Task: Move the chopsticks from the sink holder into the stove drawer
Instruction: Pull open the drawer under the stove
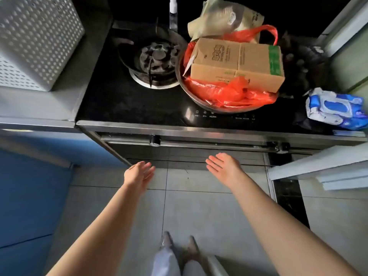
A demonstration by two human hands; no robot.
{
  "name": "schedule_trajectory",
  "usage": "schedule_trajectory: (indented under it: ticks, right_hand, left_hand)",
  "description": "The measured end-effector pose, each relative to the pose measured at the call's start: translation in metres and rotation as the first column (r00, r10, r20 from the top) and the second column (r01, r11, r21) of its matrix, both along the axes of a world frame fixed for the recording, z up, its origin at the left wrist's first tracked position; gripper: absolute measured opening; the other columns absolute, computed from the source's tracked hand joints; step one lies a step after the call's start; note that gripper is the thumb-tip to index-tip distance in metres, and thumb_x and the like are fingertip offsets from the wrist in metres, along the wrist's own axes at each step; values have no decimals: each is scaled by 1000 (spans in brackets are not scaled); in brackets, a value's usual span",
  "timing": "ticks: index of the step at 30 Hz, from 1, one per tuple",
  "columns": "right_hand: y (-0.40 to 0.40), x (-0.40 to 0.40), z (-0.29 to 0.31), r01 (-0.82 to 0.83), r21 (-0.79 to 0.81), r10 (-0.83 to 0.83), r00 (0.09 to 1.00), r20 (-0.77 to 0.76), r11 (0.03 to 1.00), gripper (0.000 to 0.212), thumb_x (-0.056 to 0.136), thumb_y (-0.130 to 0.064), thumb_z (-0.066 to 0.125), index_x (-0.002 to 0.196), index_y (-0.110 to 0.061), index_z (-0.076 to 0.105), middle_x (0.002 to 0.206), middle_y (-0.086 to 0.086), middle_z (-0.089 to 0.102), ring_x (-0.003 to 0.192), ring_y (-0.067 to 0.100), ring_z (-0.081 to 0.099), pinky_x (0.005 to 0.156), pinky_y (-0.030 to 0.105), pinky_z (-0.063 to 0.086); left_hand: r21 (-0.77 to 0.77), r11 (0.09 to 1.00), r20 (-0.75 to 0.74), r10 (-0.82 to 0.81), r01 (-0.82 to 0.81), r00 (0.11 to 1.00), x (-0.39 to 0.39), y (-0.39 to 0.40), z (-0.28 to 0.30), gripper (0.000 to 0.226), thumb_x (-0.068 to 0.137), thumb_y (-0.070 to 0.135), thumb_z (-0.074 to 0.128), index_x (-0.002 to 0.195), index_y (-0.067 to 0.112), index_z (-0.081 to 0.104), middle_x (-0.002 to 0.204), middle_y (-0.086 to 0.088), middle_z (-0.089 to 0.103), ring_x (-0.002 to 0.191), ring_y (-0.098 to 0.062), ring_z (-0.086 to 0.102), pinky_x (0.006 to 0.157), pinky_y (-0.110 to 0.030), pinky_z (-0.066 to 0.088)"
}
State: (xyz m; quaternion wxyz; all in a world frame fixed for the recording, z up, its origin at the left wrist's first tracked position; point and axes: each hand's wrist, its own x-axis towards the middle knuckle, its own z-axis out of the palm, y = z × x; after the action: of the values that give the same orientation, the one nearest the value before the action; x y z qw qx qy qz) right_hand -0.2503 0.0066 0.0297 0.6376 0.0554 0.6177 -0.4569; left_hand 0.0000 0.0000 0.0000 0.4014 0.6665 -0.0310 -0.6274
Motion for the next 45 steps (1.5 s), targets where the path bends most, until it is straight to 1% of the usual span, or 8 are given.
schedule_trajectory:
  ticks: [5, 12, 19, 24, 27, 33, 38, 45]
  right_hand:
    - [-38, -1, -54, 108, 66, -111, 993, 44, 992, 39, 99, -9, 38, 134, 7, 39, 135, 25, 50, 122, 39, 53, 99, 44, 45]
    - [-70, -6, -93, 203, 74, -209, 974, 87, 976, 42, 100, -9, 38, 139, 6, 34, 142, 25, 42, 130, 38, 45, 109, 46, 37]
    - [-74, -10, -100, 237, 42, -241, 965, 106, 971, 42, 98, -8, 40, 137, 7, 35, 139, 26, 45, 126, 40, 49, 104, 47, 40]
    - [-69, -5, -105, 245, 28, -247, 962, 117, 969, 44, 100, -16, 42, 140, 1, 36, 142, 22, 44, 126, 45, 47, 106, 50, 38]
    - [-63, -2, -109, 281, 11, -281, 952, 122, 960, 43, 100, -17, 42, 139, -1, 36, 142, 21, 45, 125, 47, 48, 107, 52, 37]
    - [-52, 3, -109, 340, 8, -336, 925, 176, 940, 39, 99, -18, 48, 135, -5, 40, 139, 21, 45, 122, 43, 52, 102, 50, 42]
    - [-47, 10, -110, 357, 59, -361, 925, 121, 932, 35, 99, -25, 46, 129, -6, 43, 131, 18, 48, 117, 41, 55, 102, 50, 43]
    - [-20, 14, -109, 386, 101, -397, 909, 130, 917, 34, 96, -31, 53, 119, -6, 46, 116, 18, 50, 98, 40, 59, 86, 50, 50]
  left_hand:
    - [47, 998, -78, 36, -32, 996, 5, -52, -52, 37, 102, 11, 44, 137, -1, 46, 144, -17, 53, 127, -34, 57, 100, -37, 48]
    - [44, 992, -160, 128, -122, 979, 9, -95, -88, 39, 102, 11, 45, 140, 1, 45, 150, -16, 46, 136, -33, 49, 113, -41, 41]
    - [29, 986, -269, 164, -162, 949, 14, -106, -94, 43, 100, 7, 47, 141, -1, 43, 147, -16, 51, 129, -29, 56, 99, -36, 48]
    - [16, 985, -270, 169, -171, 948, 13, -103, -96, 43, 101, 11, 48, 143, 1, 42, 150, -15, 47, 136, -30, 49, 111, -40, 41]
    - [10, 989, -263, 142, -145, 954, 15, -102, -96, 39, 101, 12, 49, 139, 1, 45, 146, -14, 51, 133, -29, 51, 106, -39, 43]
    - [-22, 993, -221, 105, -112, 970, 18, -89, -98, 33, 101, 16, 51, 133, 7, 49, 98, -6, 62, 111, -23, 62, 100, -35, 46]
    - [1, 994, -212, 108, -110, 971, 20, -76, -105, 6, 101, 16, 51, 100, 11, 55, 91, -5, 62, 85, -17, 65, 105, -33, 46]
    - [-15, 988, -185, 148, -153, 972, 23, -46, -101, 40, 100, 14, 53, 138, 4, 46, 102, -10, 63, 94, -22, 65, 95, -33, 49]
